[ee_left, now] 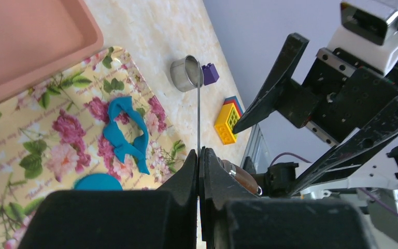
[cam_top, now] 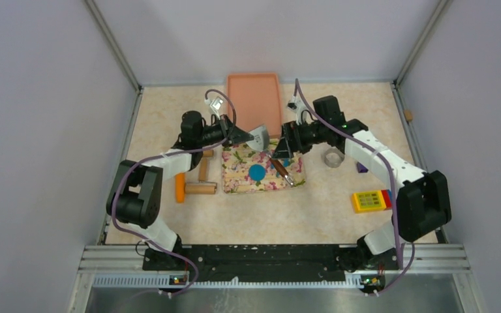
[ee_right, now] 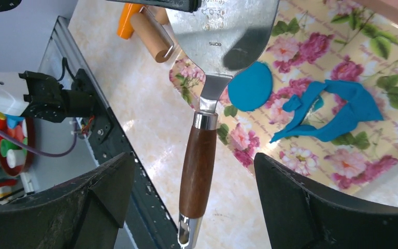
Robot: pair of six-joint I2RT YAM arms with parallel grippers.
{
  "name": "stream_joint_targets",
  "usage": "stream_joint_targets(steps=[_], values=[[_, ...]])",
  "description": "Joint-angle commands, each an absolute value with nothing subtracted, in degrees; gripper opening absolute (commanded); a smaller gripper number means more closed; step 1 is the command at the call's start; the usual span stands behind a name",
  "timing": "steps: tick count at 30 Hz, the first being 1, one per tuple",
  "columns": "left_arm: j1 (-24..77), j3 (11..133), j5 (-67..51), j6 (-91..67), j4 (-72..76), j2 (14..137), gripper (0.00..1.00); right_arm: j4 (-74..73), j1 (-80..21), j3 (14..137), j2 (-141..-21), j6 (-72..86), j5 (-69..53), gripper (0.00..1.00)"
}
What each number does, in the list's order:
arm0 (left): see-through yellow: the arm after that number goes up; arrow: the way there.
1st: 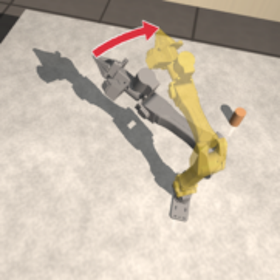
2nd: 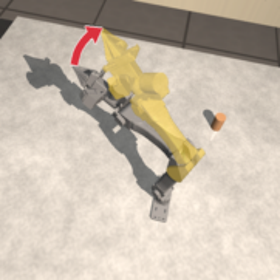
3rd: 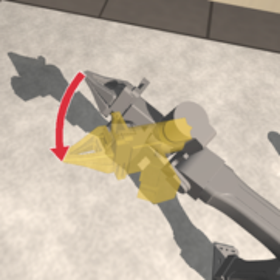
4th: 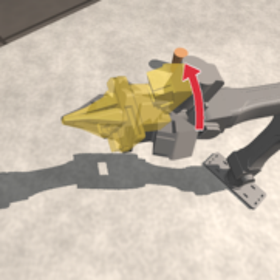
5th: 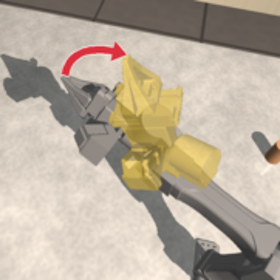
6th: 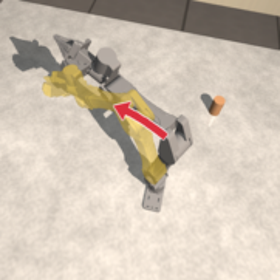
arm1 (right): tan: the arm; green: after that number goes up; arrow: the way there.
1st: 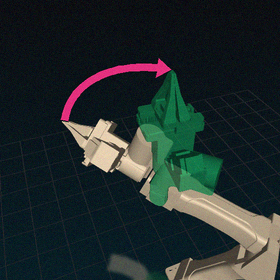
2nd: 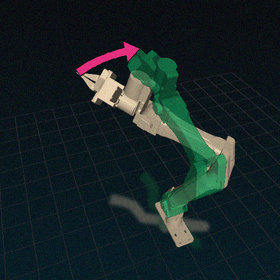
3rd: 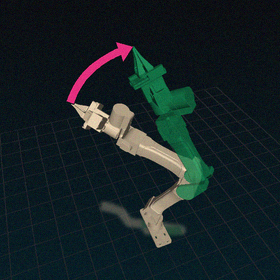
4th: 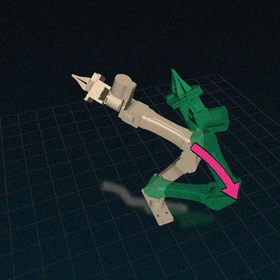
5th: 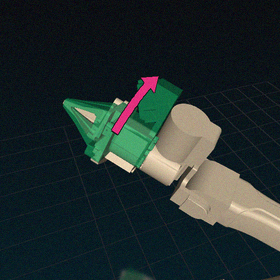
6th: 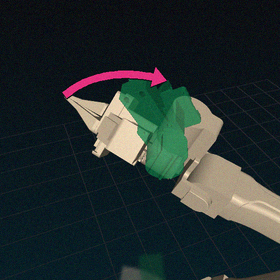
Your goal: Roll out the dumpling wrappers from the dough
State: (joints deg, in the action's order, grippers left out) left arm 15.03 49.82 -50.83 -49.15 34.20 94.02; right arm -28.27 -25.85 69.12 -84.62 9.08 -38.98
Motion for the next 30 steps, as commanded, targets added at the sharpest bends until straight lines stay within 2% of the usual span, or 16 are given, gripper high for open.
stream_joint_targets(steps=[1,7,11,17,20,27,29,30], values=[[14.06,47.89,-47.44,-56.74,41.14,90.72,0.00,-24.00,-26.87,72.32,-87.84,12.71,-44.20,0.86],[12.09,46.52,-46.34,-59.02,41.49,90.23,0.00,-23.92,-27.08,70.32,-89.31,13.19,-46.05,0.85],[11.61,45.47,-45.80,-59.28,41.57,89.61,0.00,-22.85,-27.08,69.94,-90.37,14.20,-47.92,0.76],[11.34,44.87,-45.62,-59.48,41.91,89.08,0.00,-22.07,-27.07,69.72,-92.37,14.99,-48.37,0.72],[11.10,44.69,-45.42,-59.68,42.00,88.76,0.00,-21.37,-27.16,69.48,-93.43,15.61,-49.22,0.65],[10.22,44.14,-45.27,-59.17,41.25,88.34,0.00,-19.80,-27.37,70.16,-95.20,16.03,-50.37,0.29],[10.18,44.11,-45.22,-58.67,40.67,88.23,0.00,-19.42,-27.42,70.24,-95.38,15.70,-50.97,0.15],[10.16,44.16,-45.41,-57.95,40.34,88.10,0.00,-19.60,-27.34,70.52,-95.44,14.97,-51.19,0.01]])
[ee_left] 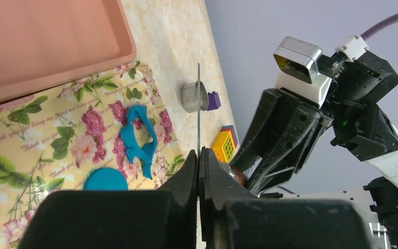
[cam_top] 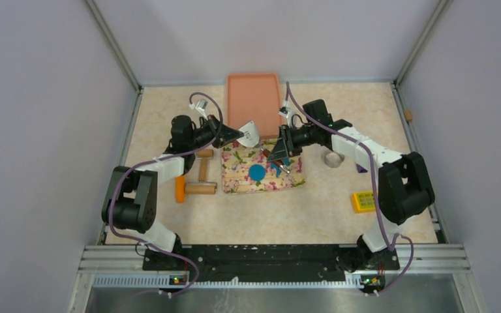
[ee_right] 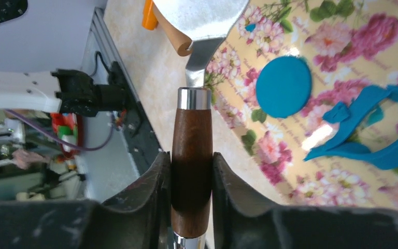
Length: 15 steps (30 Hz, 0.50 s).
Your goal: Roll out the dumpling wrappers from the dough
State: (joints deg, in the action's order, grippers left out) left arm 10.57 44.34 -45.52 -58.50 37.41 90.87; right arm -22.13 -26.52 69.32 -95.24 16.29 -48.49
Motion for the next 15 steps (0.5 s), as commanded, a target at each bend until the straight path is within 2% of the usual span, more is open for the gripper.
stream_joint_targets(steps=[1,3,5,11,12,15], values=[[10.13,44.32,-46.06,-56.63,39.89,87.96,0.10,-20.28,-27.34,71.03,-95.40,13.84,-51.22,0.00],[9.95,45.43,-47.85,-49.10,35.10,86.86,0.44,-22.85,-26.94,72.42,-95.22,10.82,-51.75,0.00],[9.04,46.82,-52.02,-38.64,29.28,84.93,0.57,-27.12,-25.69,74.41,-95.21,6.92,-52.27,0.00],[8.86,52.85,-52.12,13.91,-7.86,71.22,0.67,-50.31,-23.12,83.70,-97.96,-14.86,-52.81,0.00],[9.40,52.97,-51.59,21.61,-10.19,69.15,0.67,-52.94,-23.17,84.89,-98.26,-16.93,-52.49,0.00],[12.95,53.28,-48.92,32.03,-10.93,63.77,0.69,-55.27,-23.13,85.95,-98.30,-18.26,-50.80,0.00]])
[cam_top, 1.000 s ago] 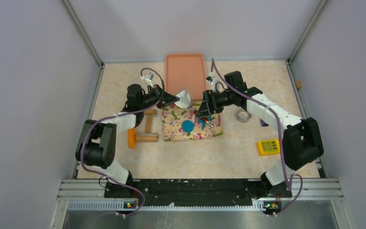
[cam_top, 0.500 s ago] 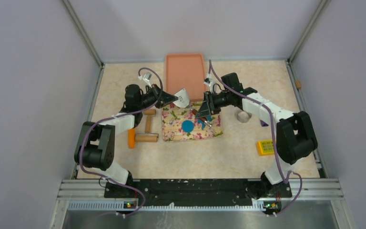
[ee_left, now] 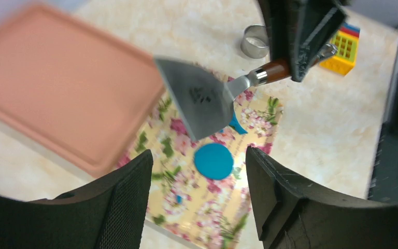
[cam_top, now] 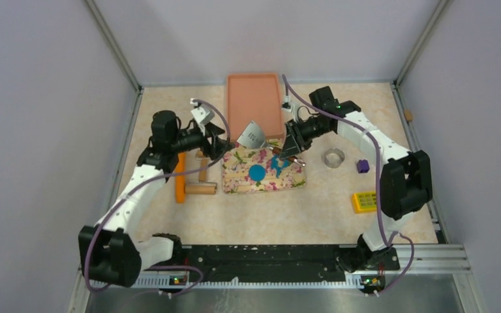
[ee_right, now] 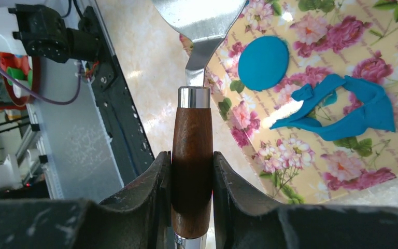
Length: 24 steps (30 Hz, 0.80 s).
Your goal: Roll out the dumpling wrappers from the dough
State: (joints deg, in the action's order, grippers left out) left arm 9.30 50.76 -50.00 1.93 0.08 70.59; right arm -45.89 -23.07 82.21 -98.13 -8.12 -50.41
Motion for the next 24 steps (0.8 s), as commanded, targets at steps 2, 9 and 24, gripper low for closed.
stream_joint_targets(steps=[2,9,24], values=[[17.11,54.43,-46.96,37.90,-10.81,62.59,0.70,-55.66,-23.24,86.00,-98.28,-18.18,-50.26,0.00],[31.24,58.61,-43.47,52.66,-12.13,68.85,0.70,-59.46,-24.43,89.43,-98.28,-20.43,-50.87,0.00],[37.08,64.32,-41.05,60.81,-13.79,83.14,0.57,-60.28,-25.94,90.55,-96.51,-22.40,-50.39,0.00]])
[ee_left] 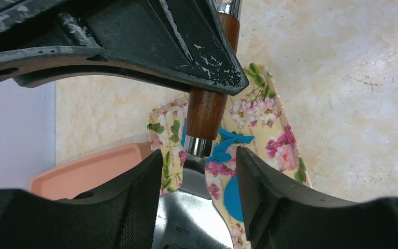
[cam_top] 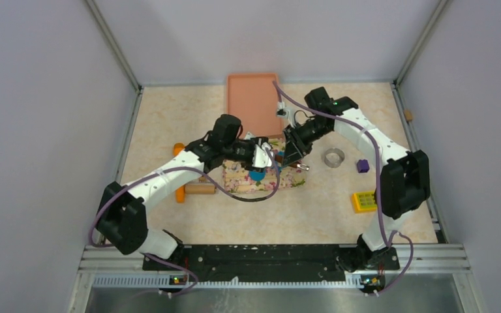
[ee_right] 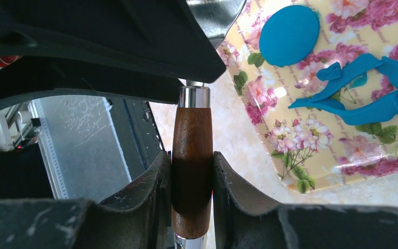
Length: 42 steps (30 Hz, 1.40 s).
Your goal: Roll out the dumpling wrappers from the dough
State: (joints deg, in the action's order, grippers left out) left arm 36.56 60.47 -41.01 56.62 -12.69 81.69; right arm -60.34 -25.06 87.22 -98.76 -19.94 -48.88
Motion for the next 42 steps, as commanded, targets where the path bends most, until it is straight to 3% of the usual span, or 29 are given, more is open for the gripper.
stream_joint_targets(steps=[1,7,11,15,17,21,23,32,42], values=[[37.07,65.33,-41.43,61.64,-15.50,83.84,0.54,-60.40,-25.95,90.72,-96.45,-22.74,-50.18,0.00],[37.44,66.92,-41.38,63.78,-18.98,86.98,0.39,-60.67,-25.94,91.14,-96.28,-23.47,-49.91,0.00],[37.68,66.46,-40.06,64.03,-17.89,88.14,0.25,-60.39,-25.98,90.99,-95.99,-23.42,-49.81,0.00],[37.67,66.14,-40.31,62.86,-17.11,88.32,0.00,-59.70,-25.93,90.61,-95.58,-22.93,-49.75,0.00],[37.66,65.17,-39.83,59.62,-14.71,87.88,0.00,-58.09,-25.33,90.13,-95.54,-20.18,-49.77,0.04],[37.62,61.31,-37.76,50.74,-8.16,86.29,0.00,-47.24,-17.81,85.94,-94.51,-0.62,-52.52,0.57],[37.67,59.15,-34.47,44.12,-3.19,85.44,0.00,-41.58,-14.02,82.75,-94.01,9.68,-54.01,0.68],[39.07,58.51,-26.15,25.44,5.80,86.59,0.00,-38.04,-13.15,78.77,-93.10,18.26,-55.20,0.75],[40.93,63.42,-24.53,22.31,4.68,91.11,0.00,-35.22,-15.65,76.68,-91.29,20.73,-52.45,0.70]])
